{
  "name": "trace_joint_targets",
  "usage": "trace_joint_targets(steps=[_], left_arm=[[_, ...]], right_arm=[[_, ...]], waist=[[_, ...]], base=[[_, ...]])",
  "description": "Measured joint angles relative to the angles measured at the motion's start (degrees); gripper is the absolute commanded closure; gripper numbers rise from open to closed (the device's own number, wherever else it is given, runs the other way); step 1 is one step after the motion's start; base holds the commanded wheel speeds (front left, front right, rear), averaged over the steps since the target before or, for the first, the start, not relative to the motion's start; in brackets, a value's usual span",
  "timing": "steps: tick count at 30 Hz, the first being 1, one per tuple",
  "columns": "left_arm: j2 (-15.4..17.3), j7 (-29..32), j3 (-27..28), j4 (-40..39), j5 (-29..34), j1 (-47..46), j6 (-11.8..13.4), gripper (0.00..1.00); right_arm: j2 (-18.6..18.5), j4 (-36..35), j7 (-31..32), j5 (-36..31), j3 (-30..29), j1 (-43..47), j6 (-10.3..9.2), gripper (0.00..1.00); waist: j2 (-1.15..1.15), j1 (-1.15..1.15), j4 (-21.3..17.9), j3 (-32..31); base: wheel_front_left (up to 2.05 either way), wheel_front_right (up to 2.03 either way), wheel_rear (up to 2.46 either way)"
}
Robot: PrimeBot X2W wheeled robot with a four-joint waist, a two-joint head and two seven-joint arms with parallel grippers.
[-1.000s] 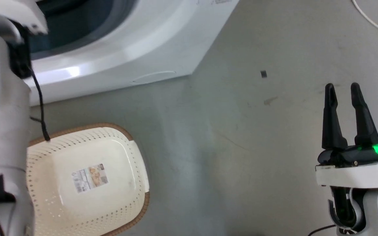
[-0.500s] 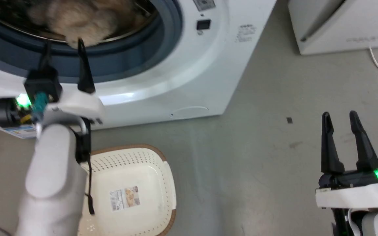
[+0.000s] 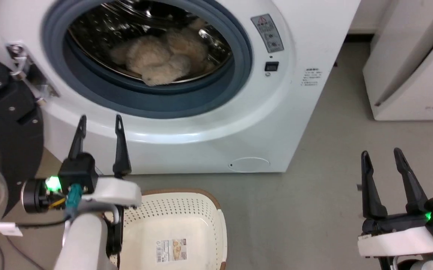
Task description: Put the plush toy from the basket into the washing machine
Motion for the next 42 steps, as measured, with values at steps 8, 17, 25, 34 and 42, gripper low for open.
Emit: trace_joint_targets(steps=[8, 17, 25, 34, 42], left_arm=[[-1.11, -0.01, -0.23, -3.93, 1.25, 10.11, 0.60, 0.00], [-2.48, -0.01, -0.04, -5.61, -0.01, 17.36, -0.43, 0.00], [-3.08, -0.01, 0.81, -5.47, -0.35, 19.74, -1.55, 0.00], [-3.43, 0.18, 1.00, -5.42, -0.45, 20.04, -2.00, 1.00], [-3.45, 1.20, 1.03, -5.73, -0.31, 20.04, -2.35, 1.00]], right_arm=[[0.01, 0.03, 0.00, -2.38, 0.93, 2.93, 0.00, 0.00], [0.00, 0.65, 0.00, -2.49, 0.27, 6.94, 0.00, 0.00], [0.00, 0.73, 0.00, -2.32, 0.08, 8.44, 0.00, 0.00], [0.00, 0.80, 0.09, -2.52, 0.14, 8.44, 0.00, 1.00], [0.00, 0.81, 1.25, -2.85, 0.30, 8.42, 0.00, 1.00]], waist=[[0.00, 0.00, 1.92, -4.38], [0.00, 0.00, 2.42, -8.45], [0.00, 0.00, 2.27, -9.90], [0.00, 0.00, 2.25, -10.13], [0.00, 0.00, 2.14, -10.18]], base=[[0.00, 0.00, 0.00], [0.00, 0.00, 0.00], [0.00, 0.00, 0.00], [0.00, 0.00, 0.00], [0.00, 0.00, 0.00]])
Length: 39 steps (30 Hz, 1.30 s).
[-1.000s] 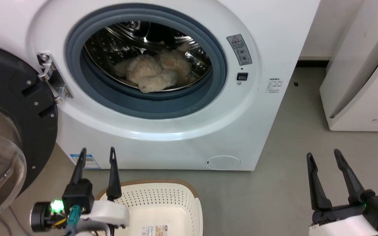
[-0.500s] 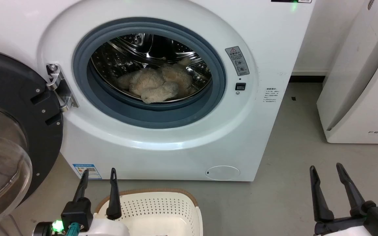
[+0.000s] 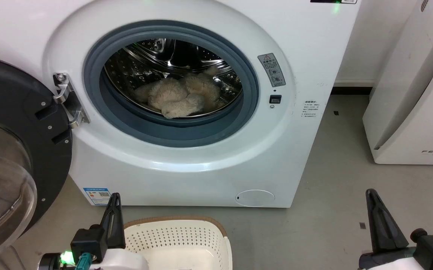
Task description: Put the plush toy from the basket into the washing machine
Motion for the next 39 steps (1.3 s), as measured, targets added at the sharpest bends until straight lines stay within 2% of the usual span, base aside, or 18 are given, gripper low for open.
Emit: trace_joint_targets(steps=[39], left_arm=[[-0.19, 4.53, 0.48, -2.42, 0.76, -0.01, -1.68, 1.00]], right_arm=[[0.00, 0.55, 4.38, -1.37, 0.48, -1.36, 0.00, 1.00]], waist=[[0.00, 0.00, -0.47, -0.22]], base=[[0.00, 0.00, 0.00]])
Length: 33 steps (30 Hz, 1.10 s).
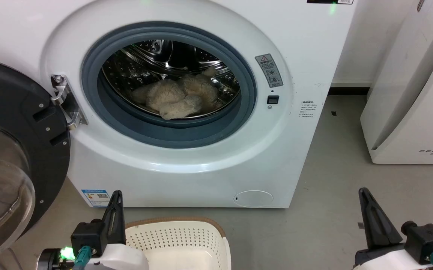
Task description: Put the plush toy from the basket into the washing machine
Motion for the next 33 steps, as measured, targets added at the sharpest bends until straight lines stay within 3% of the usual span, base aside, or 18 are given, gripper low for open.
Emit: trace_joint_targets(steps=[33], left_arm=[[-0.08, 3.89, 0.36, -2.08, 0.92, -0.02, -1.53, 1.00]], right_arm=[[0.00, 0.66, 3.97, -2.15, 0.48, -1.31, 0.00, 1.00]], waist=[[0.00, 0.00, -0.39, -0.19]], base=[[0.00, 0.00, 0.00]])
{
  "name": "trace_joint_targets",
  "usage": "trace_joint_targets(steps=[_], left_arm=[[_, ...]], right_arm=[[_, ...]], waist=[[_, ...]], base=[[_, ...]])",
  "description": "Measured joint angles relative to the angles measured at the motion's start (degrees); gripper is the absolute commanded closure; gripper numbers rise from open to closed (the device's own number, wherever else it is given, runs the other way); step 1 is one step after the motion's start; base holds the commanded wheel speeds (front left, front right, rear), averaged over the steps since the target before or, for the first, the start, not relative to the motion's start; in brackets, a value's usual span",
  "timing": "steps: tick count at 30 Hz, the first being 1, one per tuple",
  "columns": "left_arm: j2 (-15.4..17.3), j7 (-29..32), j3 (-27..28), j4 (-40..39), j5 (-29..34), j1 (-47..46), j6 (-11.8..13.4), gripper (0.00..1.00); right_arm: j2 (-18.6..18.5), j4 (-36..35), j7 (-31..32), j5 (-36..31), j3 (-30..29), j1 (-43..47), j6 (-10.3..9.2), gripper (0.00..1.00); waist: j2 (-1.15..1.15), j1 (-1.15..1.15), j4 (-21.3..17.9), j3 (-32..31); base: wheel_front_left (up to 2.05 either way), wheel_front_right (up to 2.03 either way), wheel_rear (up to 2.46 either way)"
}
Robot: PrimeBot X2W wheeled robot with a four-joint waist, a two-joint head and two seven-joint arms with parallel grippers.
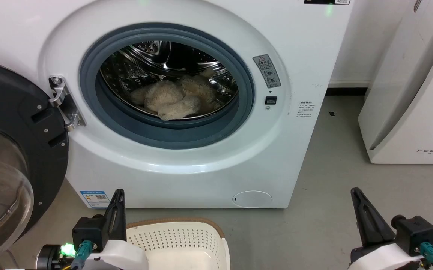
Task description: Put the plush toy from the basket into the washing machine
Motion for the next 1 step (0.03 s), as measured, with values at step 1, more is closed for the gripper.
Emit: trace_joint_targets(steps=[1], left_arm=[[0.00, 0.09, 0.01, -0.03, 0.01, 0.00, -0.07, 1.00]], right_arm=[[0.00, 0.02, 0.03, -0.11, 0.01, -0.01, 0.00, 1.00]], waist=[[0.00, 0.00, -0.01, -0.01]], base=[[0.00, 0.00, 0.00]])
